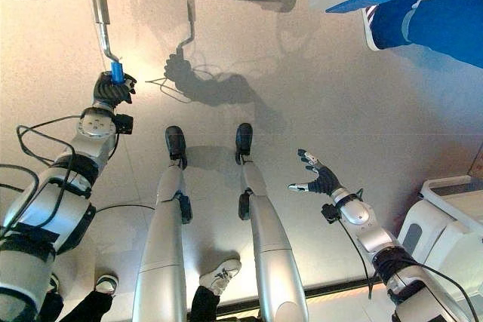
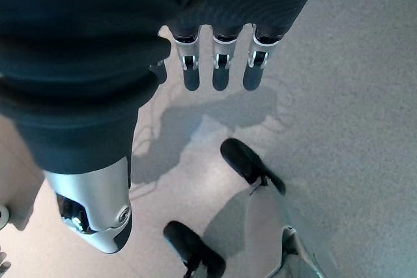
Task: Raise the hospital bed
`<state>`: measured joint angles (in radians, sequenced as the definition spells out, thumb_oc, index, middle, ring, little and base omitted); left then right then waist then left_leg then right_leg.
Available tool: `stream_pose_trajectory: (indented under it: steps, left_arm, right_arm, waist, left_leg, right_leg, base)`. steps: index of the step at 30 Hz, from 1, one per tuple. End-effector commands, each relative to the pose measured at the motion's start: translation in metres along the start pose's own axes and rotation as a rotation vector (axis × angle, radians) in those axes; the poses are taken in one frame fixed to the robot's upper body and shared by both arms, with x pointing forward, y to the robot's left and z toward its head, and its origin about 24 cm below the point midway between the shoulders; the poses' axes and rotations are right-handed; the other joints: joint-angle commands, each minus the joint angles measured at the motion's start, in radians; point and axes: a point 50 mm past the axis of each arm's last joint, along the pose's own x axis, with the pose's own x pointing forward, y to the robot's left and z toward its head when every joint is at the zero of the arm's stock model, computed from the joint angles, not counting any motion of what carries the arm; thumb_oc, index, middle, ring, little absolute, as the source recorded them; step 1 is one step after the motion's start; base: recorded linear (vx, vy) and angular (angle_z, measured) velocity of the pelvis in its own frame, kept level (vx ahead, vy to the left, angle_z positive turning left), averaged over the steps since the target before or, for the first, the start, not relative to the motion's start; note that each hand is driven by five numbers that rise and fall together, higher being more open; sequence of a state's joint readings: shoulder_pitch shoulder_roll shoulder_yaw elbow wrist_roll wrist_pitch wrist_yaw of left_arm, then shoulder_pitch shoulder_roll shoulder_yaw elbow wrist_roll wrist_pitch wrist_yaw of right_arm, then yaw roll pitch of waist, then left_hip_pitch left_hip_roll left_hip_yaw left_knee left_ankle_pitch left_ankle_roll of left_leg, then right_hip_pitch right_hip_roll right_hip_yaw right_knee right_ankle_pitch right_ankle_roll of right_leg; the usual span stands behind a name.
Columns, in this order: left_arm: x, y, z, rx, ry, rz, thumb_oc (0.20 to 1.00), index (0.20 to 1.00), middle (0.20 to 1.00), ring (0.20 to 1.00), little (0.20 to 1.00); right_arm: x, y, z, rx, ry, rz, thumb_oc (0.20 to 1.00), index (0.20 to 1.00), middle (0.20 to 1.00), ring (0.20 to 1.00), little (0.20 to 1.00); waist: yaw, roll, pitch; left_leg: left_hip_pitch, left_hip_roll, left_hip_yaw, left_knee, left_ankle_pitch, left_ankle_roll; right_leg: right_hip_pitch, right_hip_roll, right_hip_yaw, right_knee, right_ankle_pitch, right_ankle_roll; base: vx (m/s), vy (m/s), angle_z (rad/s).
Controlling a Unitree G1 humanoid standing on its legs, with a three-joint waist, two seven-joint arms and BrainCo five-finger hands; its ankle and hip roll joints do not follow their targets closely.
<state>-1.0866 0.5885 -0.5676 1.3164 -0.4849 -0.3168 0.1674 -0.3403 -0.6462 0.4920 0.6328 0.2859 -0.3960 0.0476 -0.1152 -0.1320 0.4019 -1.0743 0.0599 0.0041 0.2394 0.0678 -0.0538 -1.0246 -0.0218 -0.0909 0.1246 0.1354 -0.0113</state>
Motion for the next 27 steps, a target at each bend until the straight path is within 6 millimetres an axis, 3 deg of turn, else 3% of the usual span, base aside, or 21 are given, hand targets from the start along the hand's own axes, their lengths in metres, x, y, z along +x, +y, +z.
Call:
stream_pose_trajectory:
  steps: [1,12,18,27]
  left_arm:
    - [0.002,-0.01,0.019,-0.002,-0.102,-0.042,0.2,0.2,0.2,0.2,0.2]
    - [-0.002,0.001,-0.001,-0.022,-0.033,-0.014,0.2,0.2,0.2,0.2,0.2]
    - [-0.013,0.024,-0.033,-0.039,0.054,0.024,0.2,0.2,0.2,0.2,0.2]
    - [-0.025,0.058,-0.052,-0.126,0.085,0.114,0.2,0.2,0.2,0.2,0.2]
  right_arm:
    - [-0.028,-0.001,-0.019,-0.035,0.051,0.025,1.0,1.0,1.0,1.0,1.0]
    - [-0.029,-0.006,-0.019,-0.041,0.055,0.014,1.0,1.0,1.0,1.0,1.0]
    - [-0.035,-0.008,-0.024,-0.032,0.072,0.004,1.0,1.0,1.0,1.0,1.0]
    - [-0.039,-0.011,-0.025,-0.029,0.071,-0.008,1.0,1.0,1.0,1.0,1.0]
  waist:
    - [0.01,0.01,0.015]
    - [0.017,0.015,0.016]
    - [0.032,0.029,0.021]
    - [0.053,0.052,0.037]
  left_leg:
    - [0.051,-0.038,-0.003,0.001,-0.077,0.034]
    - [0.04,-0.038,-0.004,0.01,-0.078,0.037]
    - [0.041,-0.041,-0.003,0.014,-0.08,0.038]
    - [0.05,-0.044,-0.001,0.011,-0.077,0.037]
  right_leg:
    - [0.009,-0.02,0.055,0.062,-0.032,0.106]
    - [0.0,-0.021,0.055,0.071,-0.033,0.106]
    - [0.0,-0.025,0.055,0.077,-0.035,0.105]
    - [0.009,-0.031,0.052,0.074,-0.036,0.102]
  base:
    - [0.0,0.0,0.0]
    - [0.0,0.0,0.0]
    - [0.0,0.0,0.0]
    - [0.0,0.0,0.0]
